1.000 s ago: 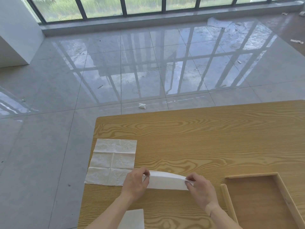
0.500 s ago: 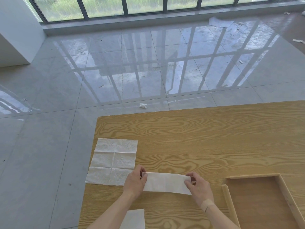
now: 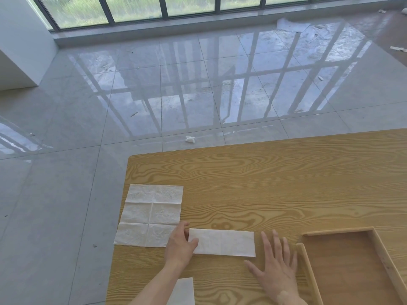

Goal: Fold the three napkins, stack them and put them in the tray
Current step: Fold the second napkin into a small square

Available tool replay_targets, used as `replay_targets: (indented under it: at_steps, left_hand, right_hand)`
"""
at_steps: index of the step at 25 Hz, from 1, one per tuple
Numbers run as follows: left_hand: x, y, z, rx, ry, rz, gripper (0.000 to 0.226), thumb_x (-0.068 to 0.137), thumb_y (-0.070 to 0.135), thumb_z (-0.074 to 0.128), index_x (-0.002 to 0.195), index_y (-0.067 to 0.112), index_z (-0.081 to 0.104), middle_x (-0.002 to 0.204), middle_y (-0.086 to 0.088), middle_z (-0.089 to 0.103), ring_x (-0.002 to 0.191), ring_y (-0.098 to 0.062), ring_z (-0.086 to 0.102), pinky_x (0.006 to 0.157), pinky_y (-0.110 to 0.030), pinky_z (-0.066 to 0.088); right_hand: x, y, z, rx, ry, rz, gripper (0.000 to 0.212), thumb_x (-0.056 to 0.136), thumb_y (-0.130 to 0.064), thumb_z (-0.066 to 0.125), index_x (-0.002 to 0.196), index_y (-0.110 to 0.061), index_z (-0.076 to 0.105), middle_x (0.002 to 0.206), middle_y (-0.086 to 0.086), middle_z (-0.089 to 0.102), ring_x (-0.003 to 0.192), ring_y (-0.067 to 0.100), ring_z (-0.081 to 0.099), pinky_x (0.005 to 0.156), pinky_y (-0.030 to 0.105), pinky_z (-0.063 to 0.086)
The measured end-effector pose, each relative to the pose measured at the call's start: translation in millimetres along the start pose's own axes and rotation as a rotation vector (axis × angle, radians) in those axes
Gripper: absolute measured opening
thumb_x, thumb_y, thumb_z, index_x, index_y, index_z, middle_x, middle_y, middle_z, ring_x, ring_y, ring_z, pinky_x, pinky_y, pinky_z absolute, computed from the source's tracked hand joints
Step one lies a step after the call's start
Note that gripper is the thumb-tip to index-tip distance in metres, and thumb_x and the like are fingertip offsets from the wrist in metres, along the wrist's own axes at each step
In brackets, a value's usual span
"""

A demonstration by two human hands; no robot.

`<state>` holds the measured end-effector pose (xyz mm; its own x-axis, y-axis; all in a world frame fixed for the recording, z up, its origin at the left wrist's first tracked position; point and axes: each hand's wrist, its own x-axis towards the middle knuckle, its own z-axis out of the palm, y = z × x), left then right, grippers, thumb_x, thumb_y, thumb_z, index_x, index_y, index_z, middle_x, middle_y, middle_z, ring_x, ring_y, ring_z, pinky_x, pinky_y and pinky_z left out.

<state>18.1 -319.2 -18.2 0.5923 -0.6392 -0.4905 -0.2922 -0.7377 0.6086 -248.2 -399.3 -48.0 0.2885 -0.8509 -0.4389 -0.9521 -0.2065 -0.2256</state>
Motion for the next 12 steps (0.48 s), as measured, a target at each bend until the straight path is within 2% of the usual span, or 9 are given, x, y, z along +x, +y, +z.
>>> replay_targets:
  at_steps: [1,3,8,12]
  left_hand:
    - [0.1,0.6,0.1,-0.013,-0.001,-0.012,0.054,0.082,0.018,0.073,0.130,0.027,0.050,0.100,0.006,0.064,0.095,-0.011,0.060,0.084,-0.031,0.051]
    - [0.2,1.2,0.4,-0.065,-0.006,-0.053,0.053,0.081,0.012,0.072,0.128,0.026,0.052,0.096,0.006,0.065,0.091,-0.011,0.061,0.081,-0.030,0.051]
    - [-4.2,4.3,-0.4,-0.160,-0.004,-0.101,0.038,0.081,0.008,0.069,0.114,0.026,0.061,0.086,0.007,0.068,0.077,-0.006,0.063,0.063,-0.019,0.049]
    - [-15.5,22.9,3.0,-0.250,-0.038,-0.057,0.031,0.080,0.012,0.071,0.103,0.031,0.064,0.083,0.004,0.066,0.072,-0.010,0.063,0.063,-0.027,0.056]
  right_hand:
    - [-5.1,4.3,5.8,-0.020,-0.044,0.016,0.111,0.061,-0.095,0.028,0.140,-0.043,-0.030,0.153,-0.007,-0.038,0.140,0.023,-0.034,0.113,0.056,-0.015]
    - [-11.9,9.4,11.3,-0.058,-0.112,0.013,0.120,0.049,-0.103,0.018,0.135,-0.042,-0.038,0.146,-0.006,-0.048,0.134,0.025,-0.044,0.109,0.059,-0.020]
    - [-14.5,8.3,7.8,-0.047,-0.215,0.009,0.127,0.044,-0.105,0.019,0.136,-0.039,-0.038,0.144,-0.004,-0.051,0.131,0.026,-0.048,0.109,0.063,-0.022]
    - [-13.9,8.6,1.7,-0.037,-0.276,-0.008,0.126,0.046,-0.104,0.021,0.135,-0.039,-0.040,0.141,-0.004,-0.054,0.128,0.027,-0.051,0.104,0.062,-0.030]
